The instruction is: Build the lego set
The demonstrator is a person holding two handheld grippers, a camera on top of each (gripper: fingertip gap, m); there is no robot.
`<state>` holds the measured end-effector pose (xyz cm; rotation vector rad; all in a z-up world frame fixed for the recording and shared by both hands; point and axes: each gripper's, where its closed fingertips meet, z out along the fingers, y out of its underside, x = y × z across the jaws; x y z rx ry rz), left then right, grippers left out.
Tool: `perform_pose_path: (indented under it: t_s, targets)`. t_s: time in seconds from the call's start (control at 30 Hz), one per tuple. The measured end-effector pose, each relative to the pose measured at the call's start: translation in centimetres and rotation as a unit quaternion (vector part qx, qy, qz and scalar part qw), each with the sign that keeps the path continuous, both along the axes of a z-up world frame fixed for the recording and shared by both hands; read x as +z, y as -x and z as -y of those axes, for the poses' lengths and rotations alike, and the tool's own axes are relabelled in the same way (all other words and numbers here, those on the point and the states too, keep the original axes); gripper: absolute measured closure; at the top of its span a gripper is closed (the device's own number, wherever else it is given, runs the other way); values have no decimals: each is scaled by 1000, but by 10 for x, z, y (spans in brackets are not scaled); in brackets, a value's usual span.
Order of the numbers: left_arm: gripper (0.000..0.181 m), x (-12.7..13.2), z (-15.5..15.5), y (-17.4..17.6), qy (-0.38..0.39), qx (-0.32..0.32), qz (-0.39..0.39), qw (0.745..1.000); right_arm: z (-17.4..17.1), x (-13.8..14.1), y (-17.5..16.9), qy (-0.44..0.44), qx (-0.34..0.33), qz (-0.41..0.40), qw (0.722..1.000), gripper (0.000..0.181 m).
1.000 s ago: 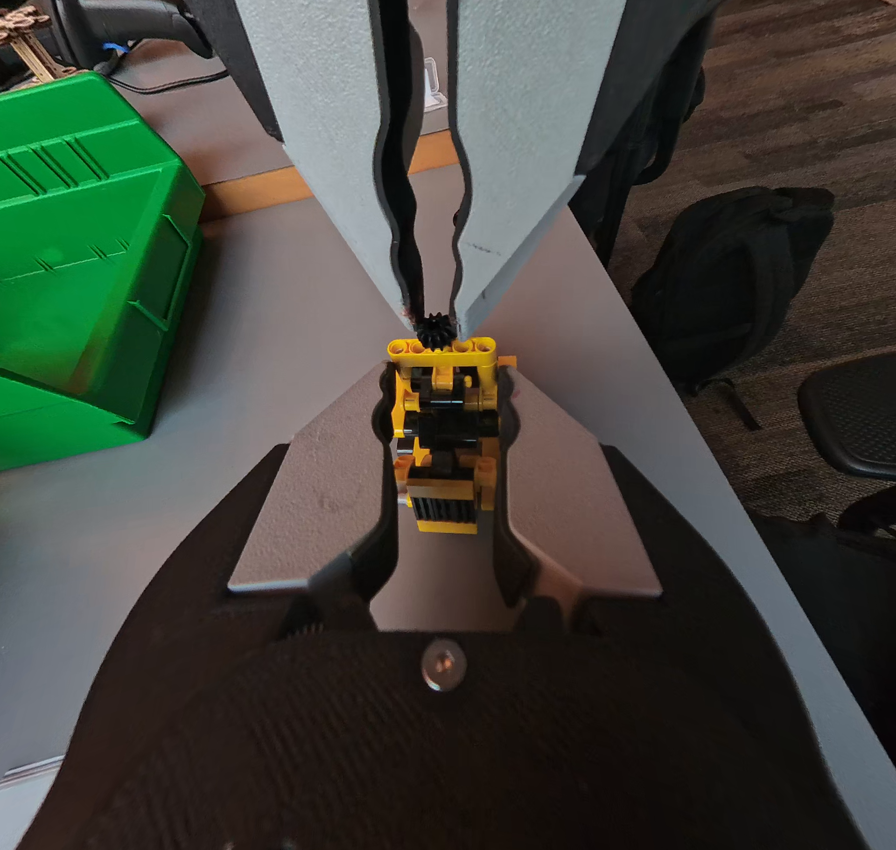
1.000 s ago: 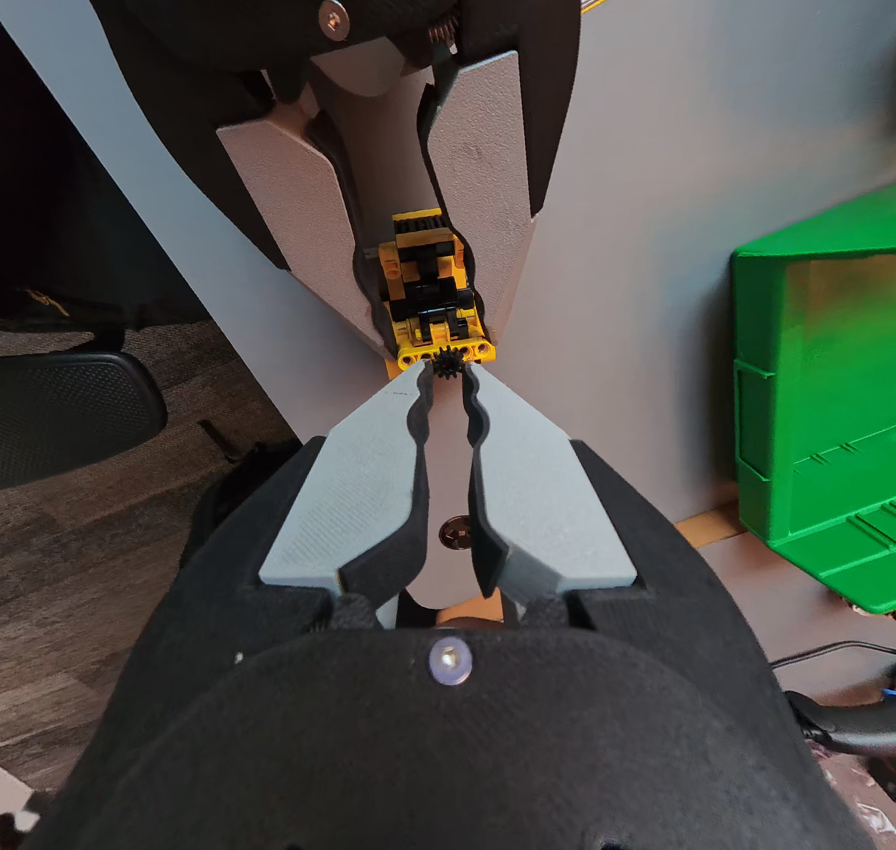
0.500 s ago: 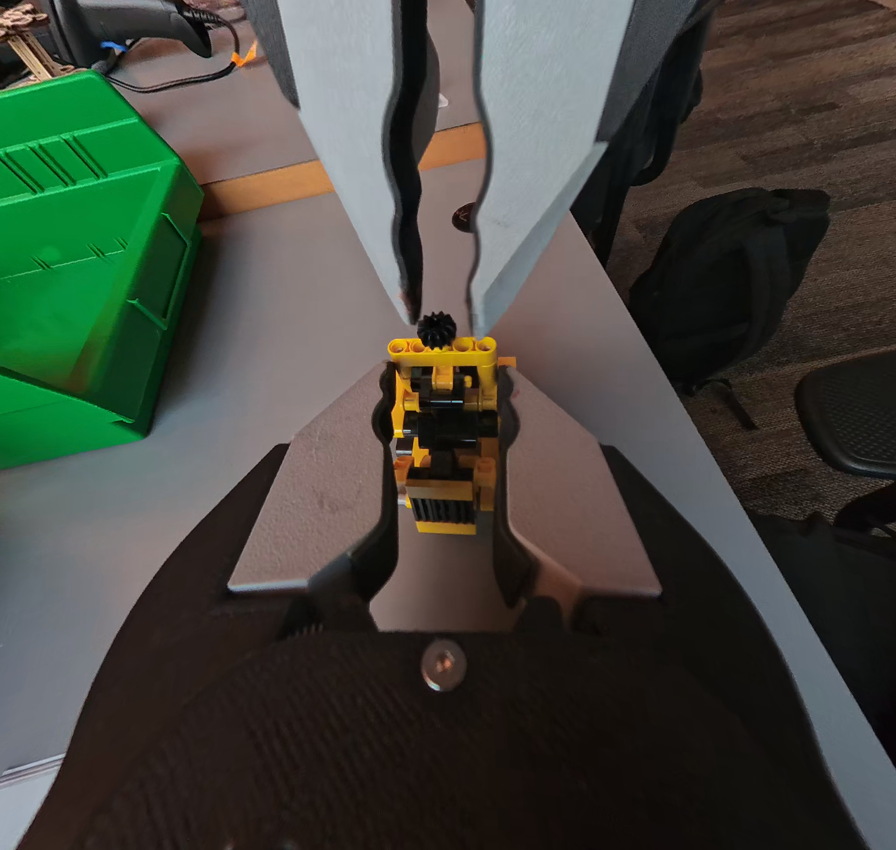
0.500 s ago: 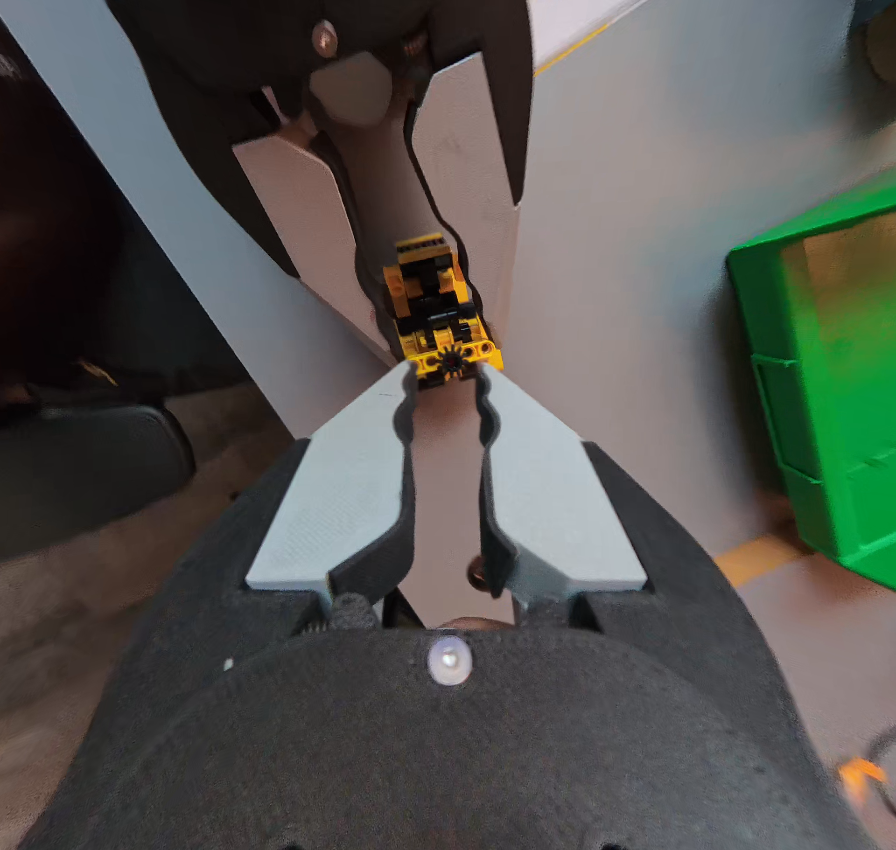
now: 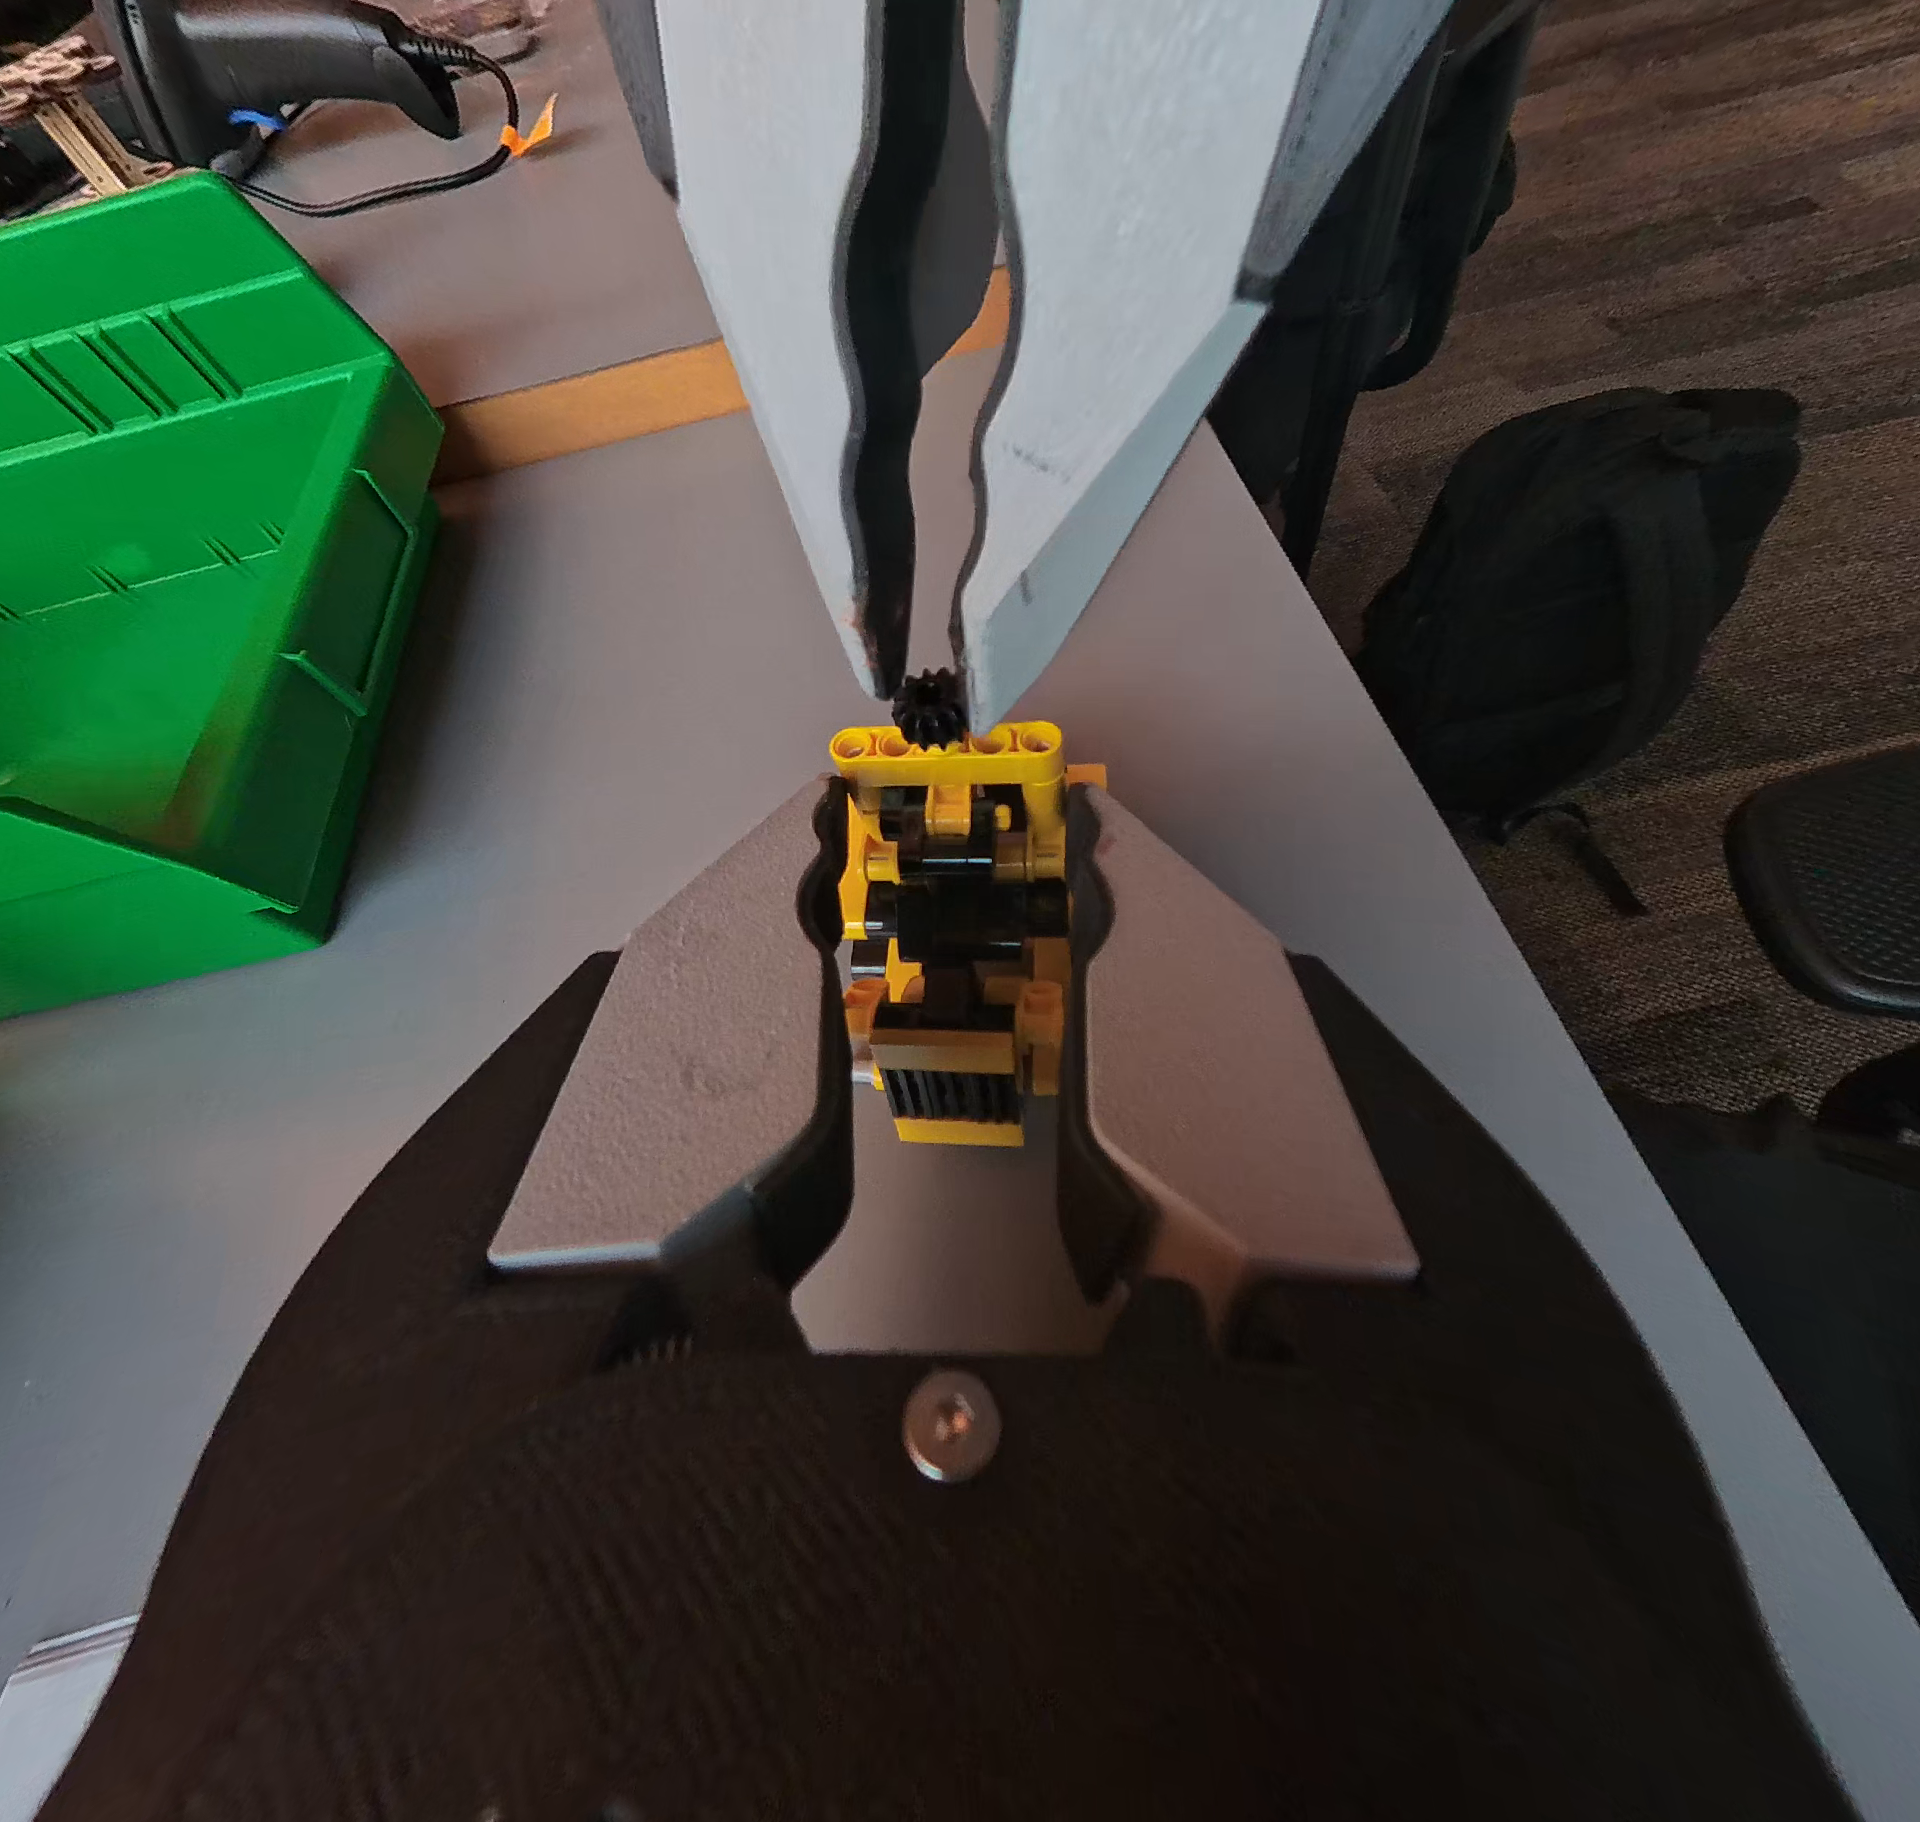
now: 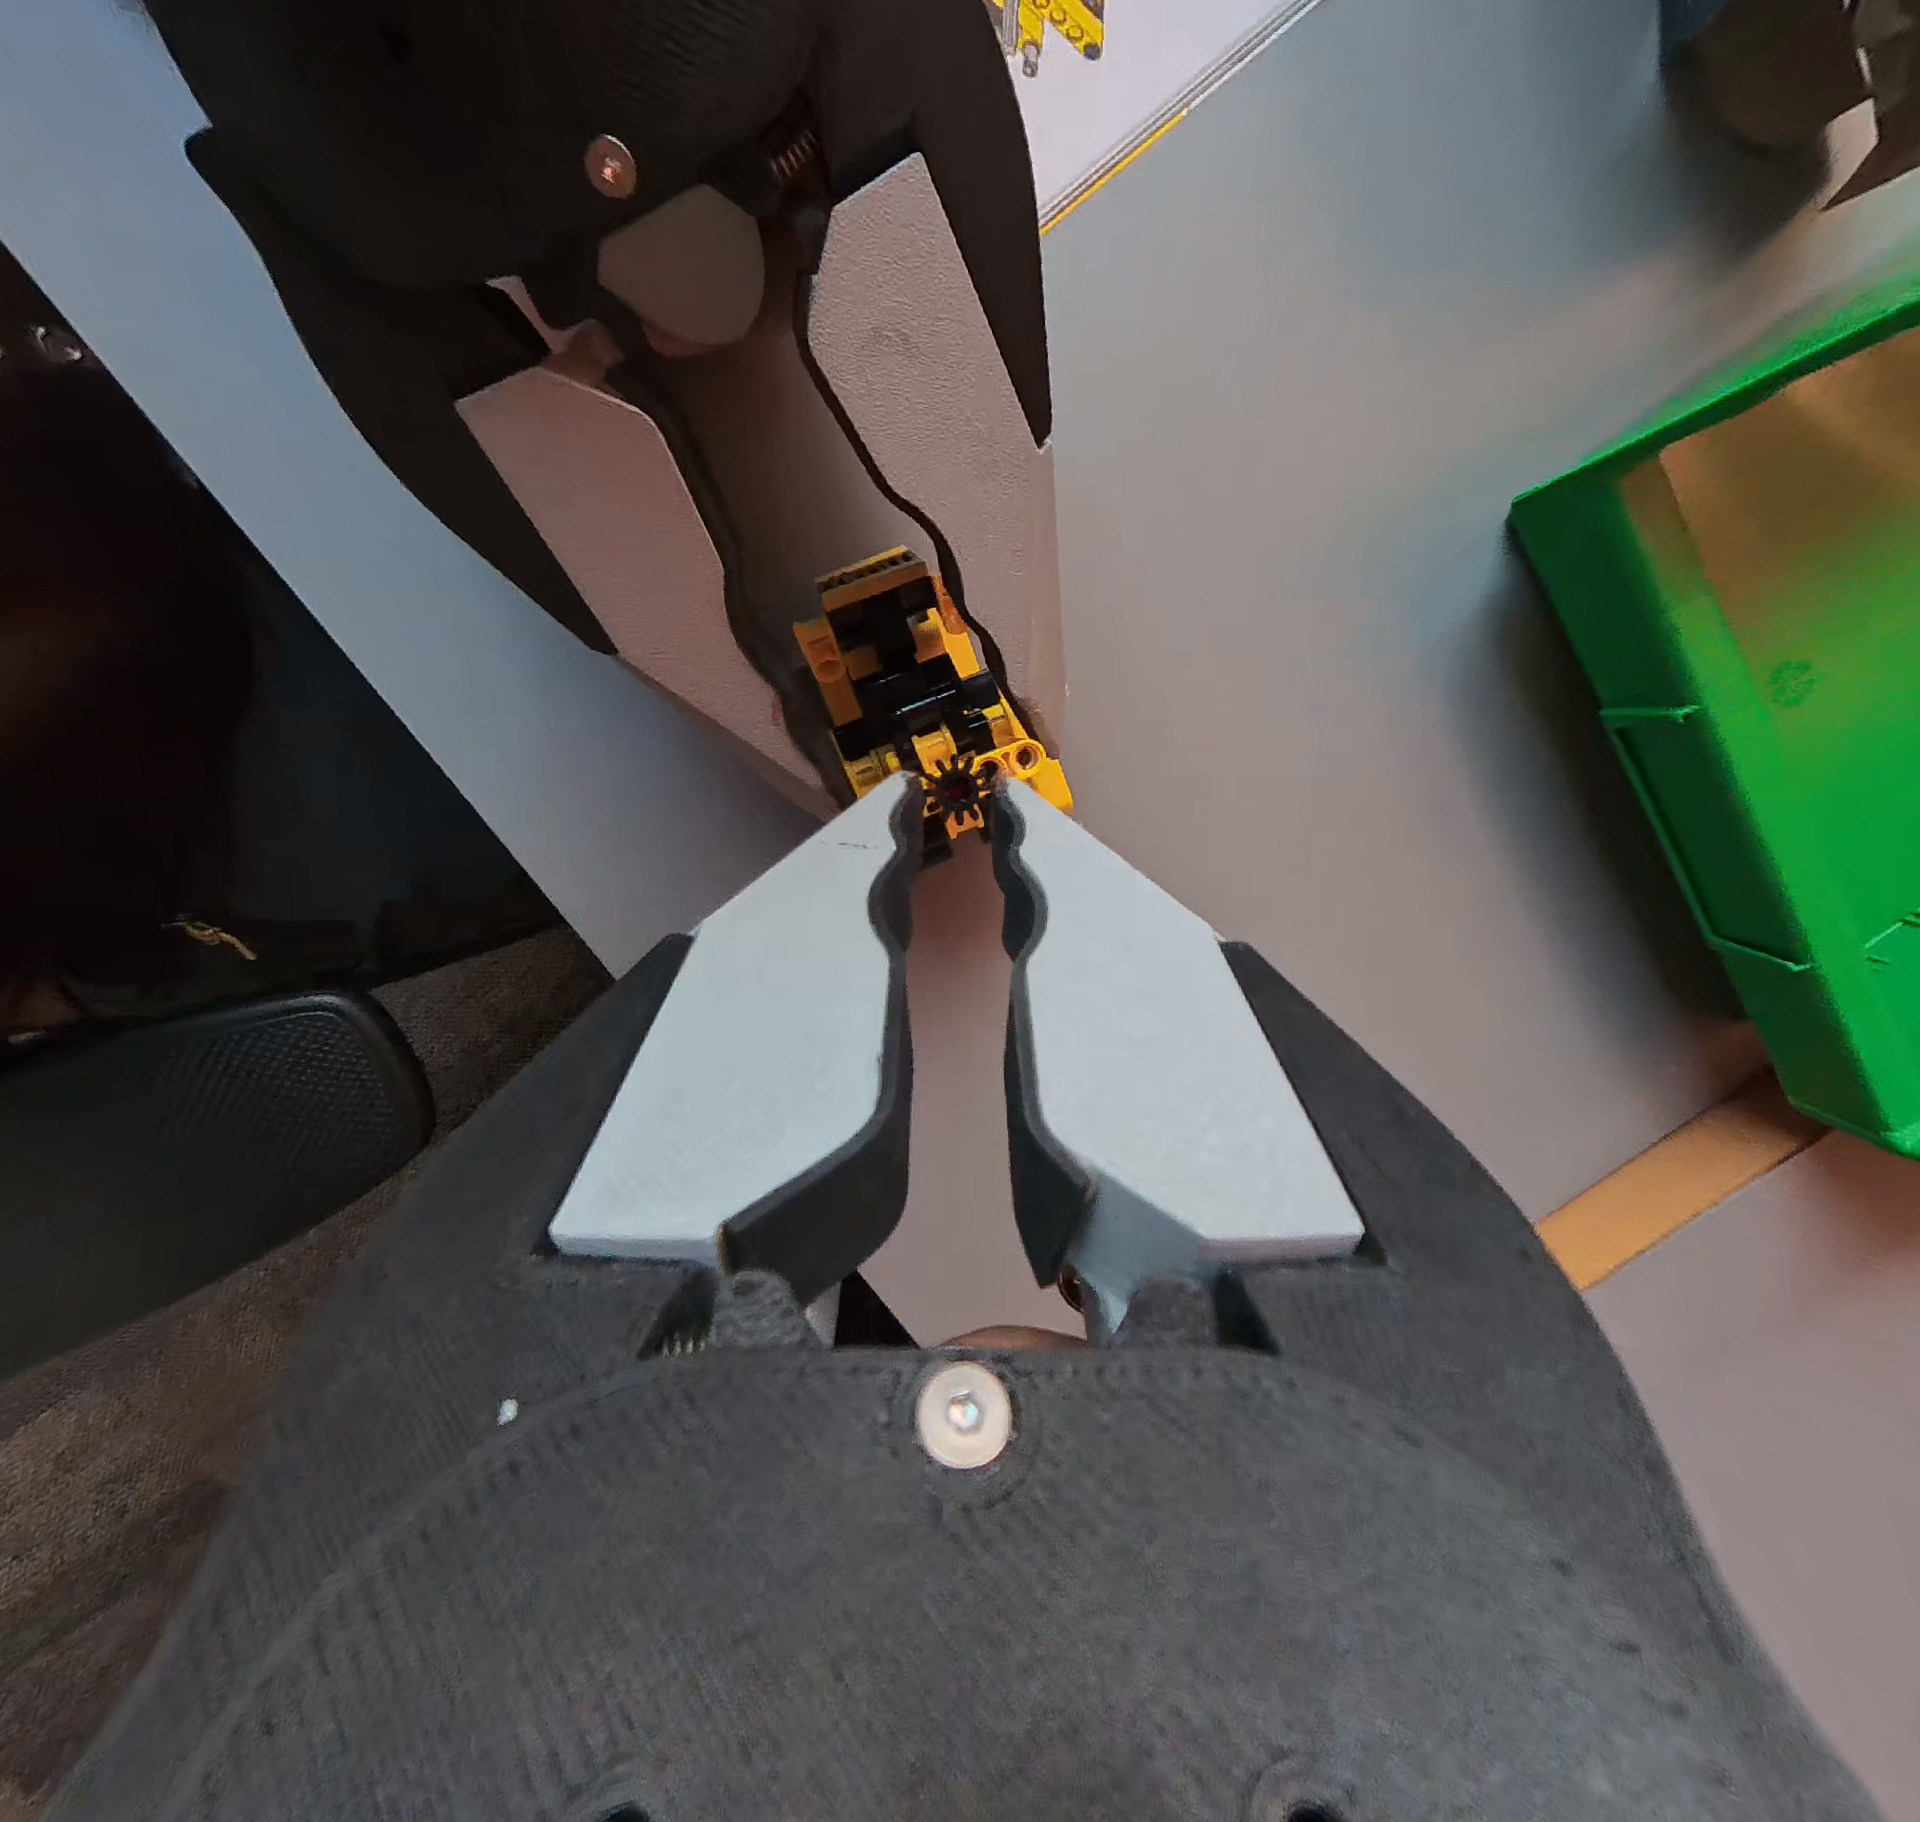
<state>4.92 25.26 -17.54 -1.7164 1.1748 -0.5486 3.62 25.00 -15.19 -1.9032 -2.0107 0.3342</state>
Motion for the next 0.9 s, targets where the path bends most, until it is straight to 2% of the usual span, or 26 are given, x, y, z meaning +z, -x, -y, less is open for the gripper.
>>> perform_pose_path:
  t_s: [0.2,0.4,0.57,0.7,0.77,0.9]
  targets:
    - [142,0,0,0,1,0,0,1000,0,-2,0,-9,12,6,1000,172]
    - [142,0,-1,1,5,1,2,1000,0,-3,0,-12,-7,7,1000,172]
    - [142,0,-1,1,6,5,3,1000,-1,-3,1,17,-73,-1,997,172]
    - [143,0,-1,2,18,-5,5,1000,-3,-1,3,11,-106,-26,994,157]
    - [143,2,1,2,48,-19,13,999,-4,10,8,28,-129,-66,989,150]
    - [143,11,20,0,174,-98,64,978,-4,64,13,72,-156,-236,956,141]
